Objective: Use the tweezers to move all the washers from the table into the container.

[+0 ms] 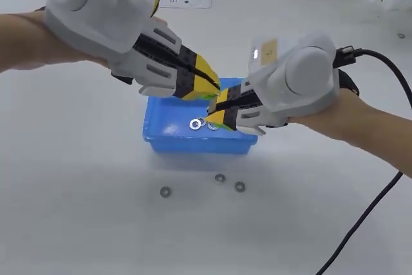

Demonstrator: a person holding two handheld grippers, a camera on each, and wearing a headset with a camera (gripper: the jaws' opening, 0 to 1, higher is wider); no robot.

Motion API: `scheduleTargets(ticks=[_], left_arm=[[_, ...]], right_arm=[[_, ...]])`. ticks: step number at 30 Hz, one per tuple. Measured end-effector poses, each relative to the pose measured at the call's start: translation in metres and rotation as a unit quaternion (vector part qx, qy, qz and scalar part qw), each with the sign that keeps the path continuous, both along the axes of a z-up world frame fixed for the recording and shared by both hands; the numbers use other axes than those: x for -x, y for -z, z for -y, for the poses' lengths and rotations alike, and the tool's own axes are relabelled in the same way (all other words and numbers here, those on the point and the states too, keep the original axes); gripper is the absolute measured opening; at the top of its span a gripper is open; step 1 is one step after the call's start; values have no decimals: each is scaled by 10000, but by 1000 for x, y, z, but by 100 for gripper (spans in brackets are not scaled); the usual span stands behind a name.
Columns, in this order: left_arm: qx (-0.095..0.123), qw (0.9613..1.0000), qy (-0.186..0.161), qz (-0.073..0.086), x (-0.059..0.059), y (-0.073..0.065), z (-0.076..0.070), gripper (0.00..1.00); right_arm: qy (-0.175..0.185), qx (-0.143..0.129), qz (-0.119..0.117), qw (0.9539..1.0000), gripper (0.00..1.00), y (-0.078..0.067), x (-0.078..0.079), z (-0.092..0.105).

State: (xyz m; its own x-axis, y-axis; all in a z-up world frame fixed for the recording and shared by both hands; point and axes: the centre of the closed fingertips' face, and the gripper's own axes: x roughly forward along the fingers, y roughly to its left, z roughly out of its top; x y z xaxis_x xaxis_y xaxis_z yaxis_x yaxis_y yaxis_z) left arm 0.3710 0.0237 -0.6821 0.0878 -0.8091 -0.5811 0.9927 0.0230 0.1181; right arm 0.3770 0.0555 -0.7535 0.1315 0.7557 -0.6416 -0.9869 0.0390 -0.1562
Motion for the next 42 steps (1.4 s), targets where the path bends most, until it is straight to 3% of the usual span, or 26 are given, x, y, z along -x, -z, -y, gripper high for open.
scheduleTargets(ticks=[11,15,22,32,42], left_arm=[[19,10000,29,62,22,-22,-11,5],[55,9999,21,116,37,-36,-17,5],[14,9998,-87,158,60,-49,-30,5],[-117,9997,-182,134,102,-43,-44,5],[-113,9991,-401,-85,138,-25,-51,5]], right_arm=[[-215,-139,254,9993,8,-22,21,-12],[-280,-245,337,9987,9,-36,33,-18],[-336,-314,434,9980,9,-47,56,-27],[-509,-376,384,9973,9,-41,96,-40],[-706,-280,176,9970,11,-22,134,-46]])
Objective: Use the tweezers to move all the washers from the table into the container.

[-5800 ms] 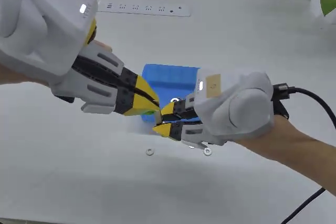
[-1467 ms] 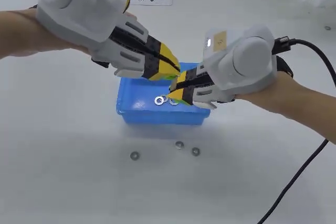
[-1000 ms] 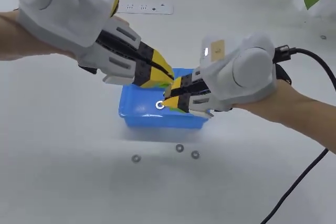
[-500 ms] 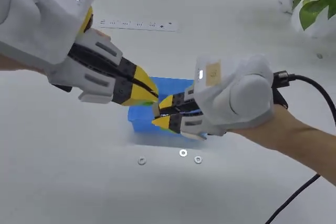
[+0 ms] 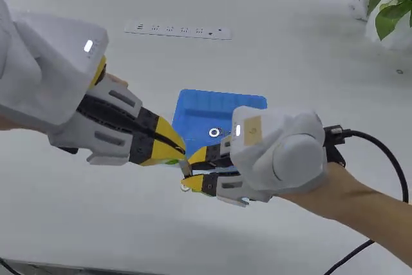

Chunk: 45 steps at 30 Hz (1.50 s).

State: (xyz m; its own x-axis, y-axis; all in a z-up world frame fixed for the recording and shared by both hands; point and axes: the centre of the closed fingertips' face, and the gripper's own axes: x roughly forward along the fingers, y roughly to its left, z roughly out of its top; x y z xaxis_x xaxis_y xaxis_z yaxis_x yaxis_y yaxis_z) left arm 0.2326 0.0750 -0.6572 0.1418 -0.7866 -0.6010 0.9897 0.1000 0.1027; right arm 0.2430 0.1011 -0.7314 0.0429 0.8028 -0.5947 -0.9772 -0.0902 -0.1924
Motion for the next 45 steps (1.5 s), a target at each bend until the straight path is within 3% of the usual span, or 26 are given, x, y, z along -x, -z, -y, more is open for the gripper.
scheduleTargets(ticks=[6,11,24,28,40,45], left_arm=[[-74,9999,-47,-121,12,13,-2,5],[-90,9998,-95,-177,13,20,-4,5],[-269,9994,-155,-134,-14,33,-12,5],[-293,9993,-143,-182,-17,36,-12,5],[-307,9995,-87,-89,-30,41,-12,5],[-371,9992,-49,-151,-30,46,-13,5]], right_arm=[[-103,106,-72,9999,12,14,14,0],[-74,162,-186,9997,13,22,14,-1],[77,284,-142,9995,13,37,-12,-9],[59,290,-152,9994,13,40,-14,-12],[181,320,-206,9991,13,45,-28,-11],[176,326,-270,9989,13,48,-27,-13]])
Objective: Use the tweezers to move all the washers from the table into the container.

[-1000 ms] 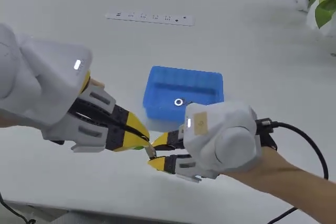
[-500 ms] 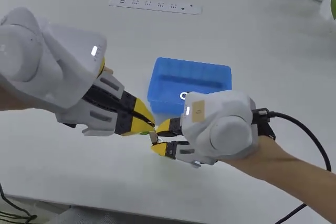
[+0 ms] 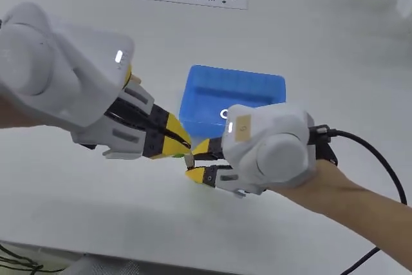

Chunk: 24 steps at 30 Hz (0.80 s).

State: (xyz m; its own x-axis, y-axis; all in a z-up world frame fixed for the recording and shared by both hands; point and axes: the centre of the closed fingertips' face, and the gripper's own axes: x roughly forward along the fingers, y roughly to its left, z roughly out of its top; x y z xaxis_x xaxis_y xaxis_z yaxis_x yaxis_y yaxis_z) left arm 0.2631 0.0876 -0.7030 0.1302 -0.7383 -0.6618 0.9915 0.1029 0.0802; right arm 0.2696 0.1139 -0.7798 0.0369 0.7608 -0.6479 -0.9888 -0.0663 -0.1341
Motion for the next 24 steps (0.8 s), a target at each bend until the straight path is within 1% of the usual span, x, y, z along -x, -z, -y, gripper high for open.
scheduleTargets(ticks=[2,4,9,11,13,14,16,17,24], left_arm=[[-54,10000,4,-39,0,3,-1,5],[-73,10000,23,-38,0,5,-1,5],[-38,10000,23,-37,-1,4,1,5],[-24,10000,18,-84,-1,4,1,5],[-16,10000,28,-76,-2,4,1,5],[-3,9999,32,-109,-1,4,2,5],[8,9999,42,-98,-1,4,2,5],[21,9999,48,-132,-1,4,3,5],[59,9999,73,-131,-1,4,4,5]], right_arm=[[-1,-9,-11,10000,13,1,1,-1],[-10,-4,-34,10000,13,2,1,-1],[12,-10,-67,10000,13,3,0,-1],[8,1,-77,10000,13,3,0,-1],[10,2,-71,10000,13,3,0,-1],[15,0,-91,10000,13,3,1,-1],[38,-4,-97,9999,13,3,0,0],[54,-4,-117,9999,13,3,1,1],[129,-97,-165,9997,13,-2,0,2]])
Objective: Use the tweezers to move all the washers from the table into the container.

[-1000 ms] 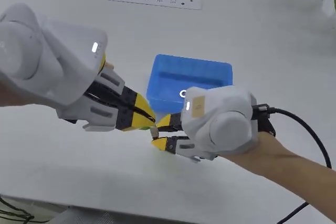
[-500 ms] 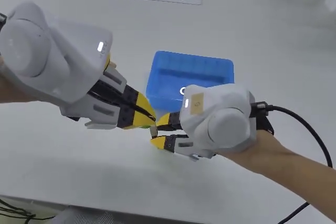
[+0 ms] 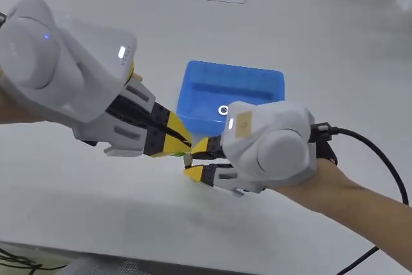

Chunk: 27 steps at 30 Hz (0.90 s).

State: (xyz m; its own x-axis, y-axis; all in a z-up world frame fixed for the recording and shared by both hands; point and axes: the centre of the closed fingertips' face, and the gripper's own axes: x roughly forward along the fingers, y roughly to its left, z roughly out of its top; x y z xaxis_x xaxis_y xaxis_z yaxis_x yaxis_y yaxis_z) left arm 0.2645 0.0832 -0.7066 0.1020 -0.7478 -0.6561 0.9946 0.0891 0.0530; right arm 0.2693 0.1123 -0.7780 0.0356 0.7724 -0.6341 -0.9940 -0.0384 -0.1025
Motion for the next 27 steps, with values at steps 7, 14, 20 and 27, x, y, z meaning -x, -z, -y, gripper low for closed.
scheduleTargets(ticks=[7,14,20,27], left_arm=[[47,10000,-18,-57,-1,0,1,5],[118,9998,-57,-127,0,-1,1,5],[165,9997,-59,-175,1,-1,2,5],[135,9997,-61,-205,2,-1,0,5]], right_arm=[[-18,-25,13,10000,11,0,1,0],[-12,-24,-39,10000,10,1,1,0],[39,-26,-97,9999,10,1,2,0],[24,17,-110,9999,10,0,3,-1]])
